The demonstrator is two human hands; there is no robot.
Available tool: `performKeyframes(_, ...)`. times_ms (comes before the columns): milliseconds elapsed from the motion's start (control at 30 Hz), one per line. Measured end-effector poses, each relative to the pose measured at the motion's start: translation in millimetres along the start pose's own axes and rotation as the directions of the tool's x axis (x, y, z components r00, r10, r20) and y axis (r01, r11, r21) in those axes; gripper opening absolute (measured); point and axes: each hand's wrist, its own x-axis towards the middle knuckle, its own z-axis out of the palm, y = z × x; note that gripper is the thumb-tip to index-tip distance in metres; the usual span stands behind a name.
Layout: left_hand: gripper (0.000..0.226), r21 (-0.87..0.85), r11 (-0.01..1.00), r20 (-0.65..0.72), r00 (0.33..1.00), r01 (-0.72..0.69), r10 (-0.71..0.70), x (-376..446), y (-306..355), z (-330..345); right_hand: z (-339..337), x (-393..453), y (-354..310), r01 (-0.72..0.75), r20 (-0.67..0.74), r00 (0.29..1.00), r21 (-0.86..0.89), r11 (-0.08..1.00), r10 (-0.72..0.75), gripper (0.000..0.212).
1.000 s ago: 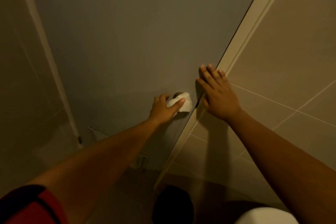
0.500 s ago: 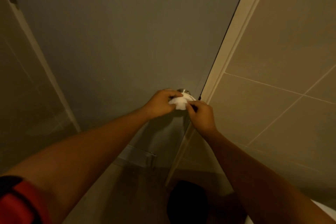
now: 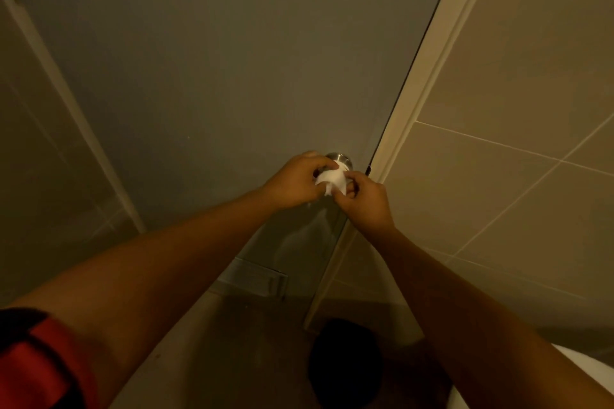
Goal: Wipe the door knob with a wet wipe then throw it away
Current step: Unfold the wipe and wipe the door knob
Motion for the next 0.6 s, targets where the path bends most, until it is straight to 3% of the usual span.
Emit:
performKeyframes(133, 0.051, -0.006, 0.999, 0.006, 0.999, 0.042, -0.042, -1, 0, -7, 6, -1, -1, -0.046, 0.01, 0.999, 0.002, 0.999, 0.046, 0.055)
performKeyframes(267, 0.029, -0.171, 0.96, 0.051, 0.975, 0.222, -0.217, -6, -6, 5, -10, 16, -17, 0.217, 0.107, 0.976, -0.375, 0.901, -0.19, 0.052)
performKeyframes(367, 0.016, -0.398, 0.835, 0.087, 0.922, 0.38, -0.378, -12, -13, 19, -12, 25, -31, 0.333, 0.217, 0.941, -0.462, 0.822, -0.259, 0.04)
performKeyframes(467, 0.024, -0.488, 0.774, 0.075, 0.903, 0.404, -0.424, -13, -9, 24, -9, 22, -22, 0.325, 0.198, 0.944, -0.433, 0.841, -0.263, 0.039)
performKeyframes(600, 0.043, -0.375, 0.883, -0.031, 0.948, 0.282, -0.316, -8, -1, 9, -1, 3, -5, 0.108, 0.018, 0.994, -0.2, 0.974, -0.106, 0.039)
